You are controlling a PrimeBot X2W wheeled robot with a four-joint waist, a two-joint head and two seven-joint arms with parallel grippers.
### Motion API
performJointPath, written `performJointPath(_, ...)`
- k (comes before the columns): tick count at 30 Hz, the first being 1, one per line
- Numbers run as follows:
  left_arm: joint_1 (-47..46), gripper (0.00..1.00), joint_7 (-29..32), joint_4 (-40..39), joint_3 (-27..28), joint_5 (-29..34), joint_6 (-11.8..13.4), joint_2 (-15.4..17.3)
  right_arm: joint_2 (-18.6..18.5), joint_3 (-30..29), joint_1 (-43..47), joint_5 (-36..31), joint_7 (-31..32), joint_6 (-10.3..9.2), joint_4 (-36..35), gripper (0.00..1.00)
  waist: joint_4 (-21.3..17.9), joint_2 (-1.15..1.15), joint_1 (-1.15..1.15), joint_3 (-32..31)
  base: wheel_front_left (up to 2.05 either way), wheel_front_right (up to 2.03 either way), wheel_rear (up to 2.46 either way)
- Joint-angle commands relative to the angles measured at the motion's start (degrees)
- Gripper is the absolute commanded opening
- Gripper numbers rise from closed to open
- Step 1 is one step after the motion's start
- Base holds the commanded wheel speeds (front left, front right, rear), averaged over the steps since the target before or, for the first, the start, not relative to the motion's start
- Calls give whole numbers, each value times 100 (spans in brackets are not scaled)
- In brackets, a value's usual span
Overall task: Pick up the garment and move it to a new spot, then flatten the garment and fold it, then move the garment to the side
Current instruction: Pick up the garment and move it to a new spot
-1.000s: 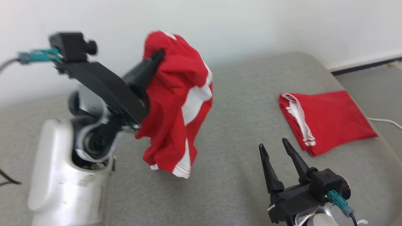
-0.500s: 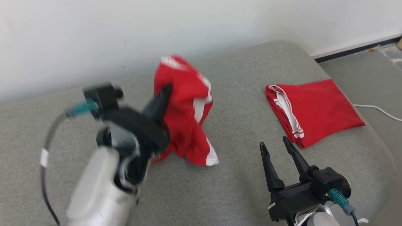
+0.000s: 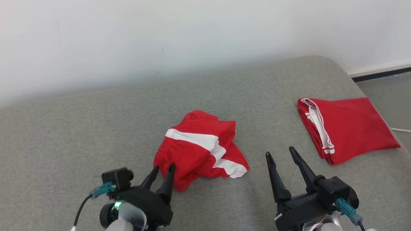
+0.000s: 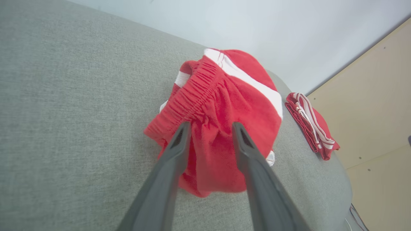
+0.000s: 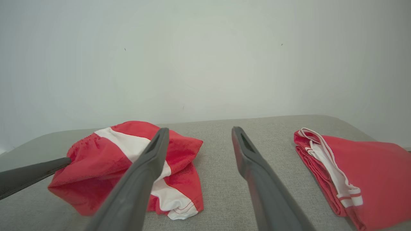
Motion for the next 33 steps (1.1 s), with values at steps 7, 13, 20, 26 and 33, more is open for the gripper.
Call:
performJointPath(7, 603, 100, -1019, -336, 182, 280, -100, 250, -8, -106, 192, 23, 34, -13, -62, 100, 362, 0, 0, -220, 0, 0, 0)
performJointPath(13, 1160, 100, -1198, -1138, 536, 900, 28, 546, -73, -387, 347, -21, 61, -13, -97, 100, 561, 0, 0, -305, 0, 0, 0)
performJointPath(20, 2036, 100, -1199, -2167, 1412, 1682, 149, 412, -317, -773, 535, -73, 90, -13, 85, 100, 809, 0, 0, -365, 0, 0, 0)
performJointPath(26, 2398, 100, -1200, -2378, 1782, 2148, 78, 363, -442, -902, 547, 7, 37, -13, 305, 100, 914, 0, 0, -392, 0, 0, 0)
performJointPath(33, 2768, 100, -1201, -2468, 2029, 2441, -16, 267, -409, -947, 643, 53, -5, -13, 436, 100, 938, 0, 0, -425, 0, 0, 0)
